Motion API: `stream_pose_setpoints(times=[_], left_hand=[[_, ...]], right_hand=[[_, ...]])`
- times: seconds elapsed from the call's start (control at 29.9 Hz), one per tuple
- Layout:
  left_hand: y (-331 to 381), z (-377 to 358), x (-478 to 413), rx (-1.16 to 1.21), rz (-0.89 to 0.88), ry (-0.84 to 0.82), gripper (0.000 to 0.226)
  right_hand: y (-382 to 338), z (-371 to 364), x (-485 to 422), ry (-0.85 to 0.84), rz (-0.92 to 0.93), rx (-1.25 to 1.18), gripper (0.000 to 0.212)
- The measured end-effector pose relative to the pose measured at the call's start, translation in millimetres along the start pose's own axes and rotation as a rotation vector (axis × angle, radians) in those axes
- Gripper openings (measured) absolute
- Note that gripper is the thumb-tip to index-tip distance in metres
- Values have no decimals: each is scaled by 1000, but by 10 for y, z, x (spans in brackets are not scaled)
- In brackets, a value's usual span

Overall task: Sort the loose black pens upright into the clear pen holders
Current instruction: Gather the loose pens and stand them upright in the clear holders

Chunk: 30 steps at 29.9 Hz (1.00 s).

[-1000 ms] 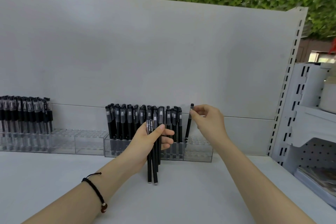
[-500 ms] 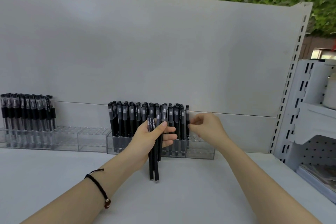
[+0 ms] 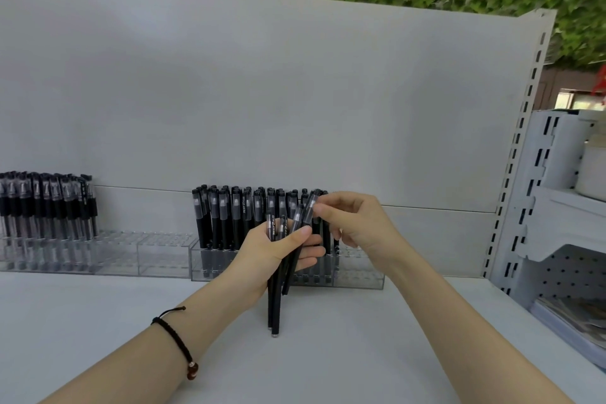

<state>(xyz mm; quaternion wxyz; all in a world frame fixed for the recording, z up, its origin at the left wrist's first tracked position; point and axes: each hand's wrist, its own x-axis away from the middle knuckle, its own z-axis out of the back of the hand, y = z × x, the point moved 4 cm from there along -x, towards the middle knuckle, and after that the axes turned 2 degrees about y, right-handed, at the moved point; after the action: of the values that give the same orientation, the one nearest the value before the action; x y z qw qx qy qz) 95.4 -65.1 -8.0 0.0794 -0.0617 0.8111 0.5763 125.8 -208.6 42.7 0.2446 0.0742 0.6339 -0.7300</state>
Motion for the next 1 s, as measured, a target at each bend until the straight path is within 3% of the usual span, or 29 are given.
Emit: stream_pose_setpoints(times=[0.17, 0.3, 0.4, 0.64, 0.77, 1.0], left_hand=[[-23, -1, -27, -22, -2, -4, 29], [-11, 71, -35, -145, 15, 51, 32], [23, 129, -53, -198, -31, 117, 36], [10, 115, -70, -208, 8, 149, 38], [22, 78, -76, -101, 78, 126, 11], [47, 7, -49, -51, 4, 59, 19]], right_hand=[[11, -20, -18, 15, -9, -85, 5], [-23, 255, -94, 367, 51, -282, 13], [5, 434, -111, 557, 192, 22, 14], [93, 394, -124, 531, 221, 159, 9], [98, 374, -132, 496, 199, 135, 9], [24, 394, -119, 484, 251, 243, 9]])
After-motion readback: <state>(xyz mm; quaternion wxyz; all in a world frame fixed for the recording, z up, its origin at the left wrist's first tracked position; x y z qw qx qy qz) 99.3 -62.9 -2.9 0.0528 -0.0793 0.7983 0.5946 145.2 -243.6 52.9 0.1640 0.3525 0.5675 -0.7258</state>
